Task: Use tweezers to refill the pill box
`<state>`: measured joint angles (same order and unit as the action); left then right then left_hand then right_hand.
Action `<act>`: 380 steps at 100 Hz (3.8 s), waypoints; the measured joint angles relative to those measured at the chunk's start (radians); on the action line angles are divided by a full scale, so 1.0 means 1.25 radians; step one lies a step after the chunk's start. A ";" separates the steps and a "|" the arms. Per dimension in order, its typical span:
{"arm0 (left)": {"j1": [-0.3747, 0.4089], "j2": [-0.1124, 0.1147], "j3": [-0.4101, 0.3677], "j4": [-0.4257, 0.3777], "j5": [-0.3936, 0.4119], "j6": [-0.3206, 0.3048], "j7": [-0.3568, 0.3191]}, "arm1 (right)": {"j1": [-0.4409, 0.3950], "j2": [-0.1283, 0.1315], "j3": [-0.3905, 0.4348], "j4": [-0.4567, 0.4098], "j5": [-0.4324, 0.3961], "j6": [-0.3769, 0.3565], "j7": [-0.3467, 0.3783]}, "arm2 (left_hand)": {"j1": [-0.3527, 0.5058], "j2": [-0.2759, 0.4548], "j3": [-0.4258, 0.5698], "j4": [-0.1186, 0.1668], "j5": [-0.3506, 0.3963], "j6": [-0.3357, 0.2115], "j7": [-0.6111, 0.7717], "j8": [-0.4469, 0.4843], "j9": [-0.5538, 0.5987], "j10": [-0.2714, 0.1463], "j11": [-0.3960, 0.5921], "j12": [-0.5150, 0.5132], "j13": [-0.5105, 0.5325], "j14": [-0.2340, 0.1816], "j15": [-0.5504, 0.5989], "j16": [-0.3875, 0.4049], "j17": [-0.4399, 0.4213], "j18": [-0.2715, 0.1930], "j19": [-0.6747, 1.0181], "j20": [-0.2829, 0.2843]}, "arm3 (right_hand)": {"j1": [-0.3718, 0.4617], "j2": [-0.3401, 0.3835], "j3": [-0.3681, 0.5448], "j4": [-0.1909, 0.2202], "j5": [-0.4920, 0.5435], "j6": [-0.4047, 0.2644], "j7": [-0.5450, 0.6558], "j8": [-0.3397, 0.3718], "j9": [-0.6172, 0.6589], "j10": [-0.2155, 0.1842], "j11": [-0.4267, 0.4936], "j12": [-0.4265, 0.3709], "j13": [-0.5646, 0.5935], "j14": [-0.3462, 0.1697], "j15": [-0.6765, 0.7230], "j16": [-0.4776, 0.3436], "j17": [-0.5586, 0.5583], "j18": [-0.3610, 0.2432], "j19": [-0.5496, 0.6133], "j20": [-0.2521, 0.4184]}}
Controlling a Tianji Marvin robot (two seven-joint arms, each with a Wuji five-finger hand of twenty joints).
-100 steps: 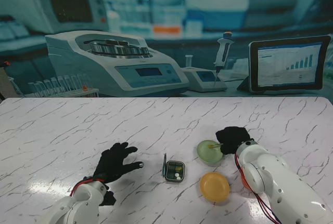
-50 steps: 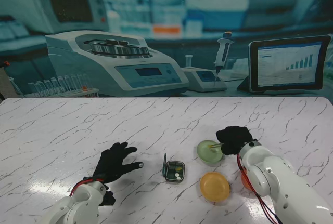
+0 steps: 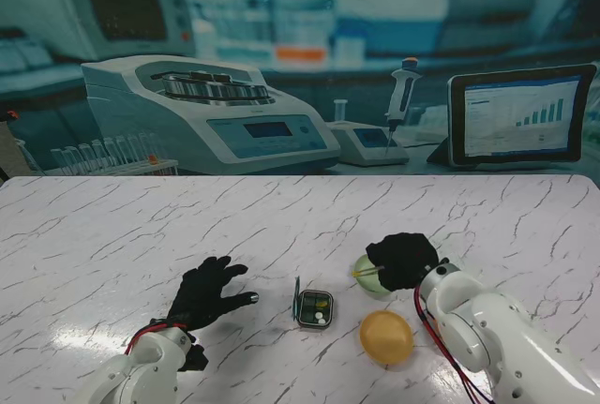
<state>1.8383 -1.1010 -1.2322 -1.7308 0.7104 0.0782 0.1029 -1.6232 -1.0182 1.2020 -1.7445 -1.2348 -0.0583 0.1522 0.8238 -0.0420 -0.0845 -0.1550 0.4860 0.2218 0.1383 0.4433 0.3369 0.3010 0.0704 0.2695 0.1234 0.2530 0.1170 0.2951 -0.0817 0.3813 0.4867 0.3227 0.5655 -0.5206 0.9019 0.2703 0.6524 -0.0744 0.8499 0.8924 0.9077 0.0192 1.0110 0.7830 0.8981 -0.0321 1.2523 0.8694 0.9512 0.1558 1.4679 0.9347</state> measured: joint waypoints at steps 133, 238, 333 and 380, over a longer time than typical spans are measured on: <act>0.005 -0.001 0.000 0.001 -0.007 -0.002 0.005 | 0.049 0.000 -0.136 0.056 0.069 0.000 -0.029 | 0.000 0.000 0.000 0.000 0.000 0.000 0.000 0.000 0.000 0.000 0.000 0.000 0.000 0.000 0.000 0.000 0.000 0.000 0.000 0.000 | 0.035 0.000 -0.035 -0.059 -0.002 -0.011 -0.013 -0.039 -0.014 0.006 -0.041 -0.010 -0.023 0.003 -0.018 0.000 -0.052 0.000 -0.009 0.000; 0.009 -0.001 -0.007 -0.002 -0.006 -0.002 0.001 | -0.002 -0.008 -0.056 -0.005 0.050 -0.022 -0.022 | 0.000 0.000 0.000 0.000 0.000 -0.001 0.000 0.000 0.000 0.000 0.000 0.000 0.000 0.000 0.000 0.000 0.000 0.000 0.000 0.000 | 0.055 0.000 -0.044 -0.076 -0.010 -0.013 -0.013 -0.051 -0.015 0.014 -0.052 -0.001 -0.031 0.012 -0.031 0.000 -0.042 0.000 -0.011 0.000; 0.005 0.006 -0.005 -0.026 0.045 -0.009 -0.014 | -0.346 -0.027 0.386 -0.138 0.059 -0.114 -0.077 | 0.000 0.000 0.000 0.000 0.000 -0.001 0.000 0.000 0.000 0.000 0.000 0.000 0.000 0.000 0.000 0.000 0.000 0.000 0.000 0.000 | 0.052 0.000 -0.034 -0.076 -0.010 -0.013 -0.013 -0.041 -0.014 0.014 -0.049 0.000 -0.022 0.012 -0.031 0.000 -0.042 0.000 -0.010 0.000; 0.009 0.007 -0.003 -0.040 0.045 -0.001 -0.022 | -0.400 -0.031 0.448 -0.118 0.084 -0.123 -0.083 | 0.000 0.000 0.000 0.000 0.000 -0.001 0.000 0.000 0.000 0.000 0.000 0.000 0.000 0.000 0.000 0.000 0.000 0.000 0.000 0.000 | 0.052 0.000 -0.034 -0.076 -0.010 -0.013 -0.013 -0.041 -0.014 0.014 -0.049 0.000 -0.023 0.012 -0.031 0.000 -0.053 0.000 -0.010 0.000</act>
<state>1.8495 -1.0926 -1.2358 -1.7809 0.7670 0.0765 0.0759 -2.1235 -1.0574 1.7616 -1.8915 -1.1295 -0.2124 0.0490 0.8237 -0.0420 -0.0845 -0.1550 0.4860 0.2206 0.1383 0.4433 0.3369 0.3010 0.0704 0.2695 0.1234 0.2531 0.1170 0.2951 -0.0816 0.3813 0.4867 0.3227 0.6299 -0.5206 0.8590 0.1751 0.6400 -0.0905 0.8333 0.8410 0.8906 0.0367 0.9494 0.7830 0.8689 -0.0175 1.2139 0.8694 0.8850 0.1558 1.4549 0.9342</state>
